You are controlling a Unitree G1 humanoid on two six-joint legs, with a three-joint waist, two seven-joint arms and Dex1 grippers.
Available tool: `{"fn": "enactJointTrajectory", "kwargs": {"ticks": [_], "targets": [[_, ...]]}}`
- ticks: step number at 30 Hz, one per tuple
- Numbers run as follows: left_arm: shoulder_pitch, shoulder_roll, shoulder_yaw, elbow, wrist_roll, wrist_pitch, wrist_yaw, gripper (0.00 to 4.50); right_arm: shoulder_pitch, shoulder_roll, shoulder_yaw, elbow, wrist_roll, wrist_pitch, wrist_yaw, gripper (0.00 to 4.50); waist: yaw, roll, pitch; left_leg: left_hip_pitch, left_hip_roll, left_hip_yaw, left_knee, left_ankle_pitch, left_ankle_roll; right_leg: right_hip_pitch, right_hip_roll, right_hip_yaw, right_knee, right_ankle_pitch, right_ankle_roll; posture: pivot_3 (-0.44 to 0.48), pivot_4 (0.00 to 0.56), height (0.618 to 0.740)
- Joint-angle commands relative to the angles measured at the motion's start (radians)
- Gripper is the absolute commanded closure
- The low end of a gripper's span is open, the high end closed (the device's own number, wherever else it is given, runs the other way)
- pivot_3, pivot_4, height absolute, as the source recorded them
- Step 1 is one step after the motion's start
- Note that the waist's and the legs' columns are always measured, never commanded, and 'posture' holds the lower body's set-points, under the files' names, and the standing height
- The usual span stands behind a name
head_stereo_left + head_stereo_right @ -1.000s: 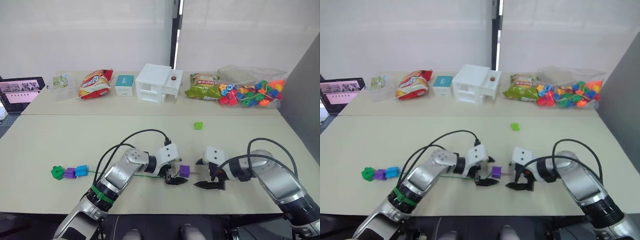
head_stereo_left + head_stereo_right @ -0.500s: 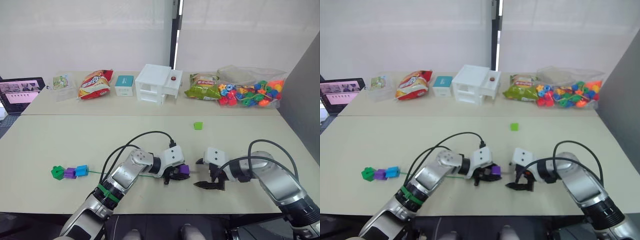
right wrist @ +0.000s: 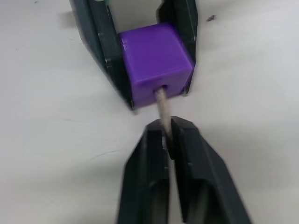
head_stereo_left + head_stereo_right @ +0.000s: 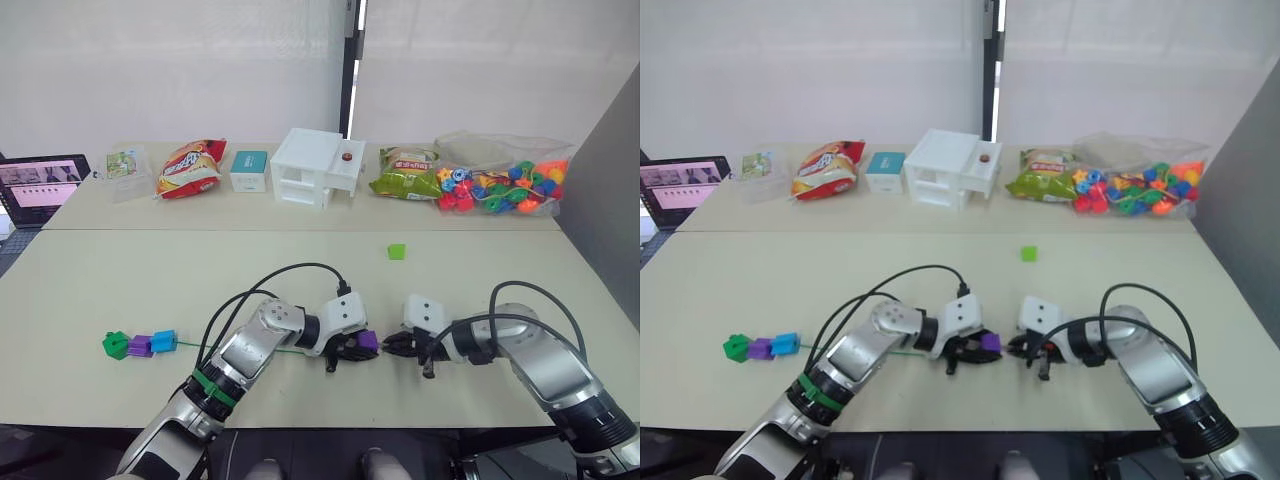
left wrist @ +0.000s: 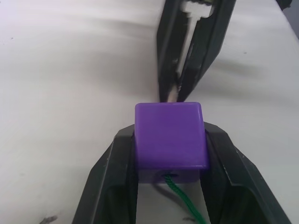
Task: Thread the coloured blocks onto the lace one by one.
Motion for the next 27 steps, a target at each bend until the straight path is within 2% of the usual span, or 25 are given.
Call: {"fn": "enactJointTrajectory", "kwargs": {"ticks": [1,4,8,11,13,14,16,18,20,22,27], "targets": [[0.001,0.022,0.018,-0.041,-0.023,0.011,-0.031,3.3,-0.025,-0.03,-0.01,0.015,-0.02,-0.024,0.009,4.5,0.0,0.0,0.0,0.0,0.0,0.0,0.0,0.0,0.0,0.0,0.0,0.0,0.0,0.0,0.0,0.0,0.15,0.74],[0.019,0.064,0.039,-0.085,-0.036,0.036,-0.044,3.3,-0.028,-0.039,-0.009,0.008,-0.015,-0.03,0.02,4.5,0.0,0.0,0.0,0.0,0.0,0.0,0.0,0.0,0.0,0.0,0.0,0.0,0.0,0.0,0.0,0.0,0.15,0.74],[0.112,0.215,0.133,-0.209,-0.103,0.091,-0.095,3.3,-0.037,-0.053,-0.013,-0.021,0.0,-0.022,0.037,4.5,-0.013,0.0,0.0,0.0,0.001,0.0,-0.001,0.0,0.0,-0.002,0.0,0.0,0.001,0.0,0.0,0.0,0.15,0.74],[0.181,0.348,0.205,-0.24,-0.13,0.061,-0.147,3.3,-0.038,-0.062,-0.015,-0.039,0.009,-0.013,0.047,4.5,-0.017,0.0,0.0,0.0,0.001,0.0,-0.001,0.0,0.0,-0.002,0.0,0.0,0.001,0.0,0.0,0.0,0.15,0.74],[0.248,0.478,0.277,-0.206,-0.14,0.003,-0.214,3.3,-0.038,-0.066,-0.017,-0.054,0.015,-0.003,0.049,4.5,-0.026,0.0,0.0,0.0,0.001,0.0,-0.001,0.0,0.0,-0.002,0.0,0.0,0.001,0.0,0.0,0.0,0.15,0.74],[0.284,0.564,0.323,-0.134,-0.126,-0.083,-0.253,3.3,-0.037,-0.066,-0.018,-0.062,0.018,0.0,0.049,4.5,-0.028,0.0,0.0,0.0,0.002,0.0,-0.002,0.0,0.0,-0.002,0.001,0.0,0.001,0.0,0.0,0.0,0.15,0.74],[0.319,0.67,0.39,-0.008,-0.116,-0.2,-0.295,3.3,-0.033,-0.067,-0.02,-0.076,0.023,0.007,0.049,4.5,-0.033,0.0,0.0,0.002,0.003,0.001,-0.004,0.0,0.0,-0.003,0.001,0.0,0.001,-0.001,-0.001,0.0,0.15,0.74],[0.319,0.711,0.423,0.076,-0.125,-0.255,-0.312,3.3,-0.03,-0.068,-0.022,-0.082,0.026,0.012,0.051,4.5,-0.03,0.002,0.001,0.003,0.003,0.001,-0.005,0.0,0.0,-0.002,0.002,0.0,0.001,-0.001,-0.002,0.0,0.15,0.74],[0.321,0.781,0.44,0.219,-0.078,-0.389,-0.336,3.3,-0.033,-0.065,-0.02,-0.084,0.026,0.011,0.053,4.5,-0.025,0.002,0.001,0.002,0.002,0.002,-0.004,0.0,0.0,-0.002,0.001,0.0,0.0,-0.002,-0.002,0.0,0.15,0.74],[0.313,0.814,0.443,0.312,-0.04,-0.489,-0.343,3.3,-0.035,-0.063,-0.018,-0.082,0.025,0.009,0.054,4.5,-0.021,0.002,0.001,0.002,0.002,0.002,-0.004,0.0,0.0,-0.002,0.001,-0.001,0.0,-0.002,-0.002,0.0,0.15,0.74],[0.282,0.779,0.469,0.301,-0.097,-0.456,-0.35,3.3,-0.058,-0.043,-0.001,-0.063,0.015,0.005,0.057,4.5,-0.022,0.002,0.002,0.001,0.002,0.002,-0.004,0.0,0.0,-0.003,0.001,-0.001,0.002,-0.001,-0.002,0.0,0.15,0.74]]}}
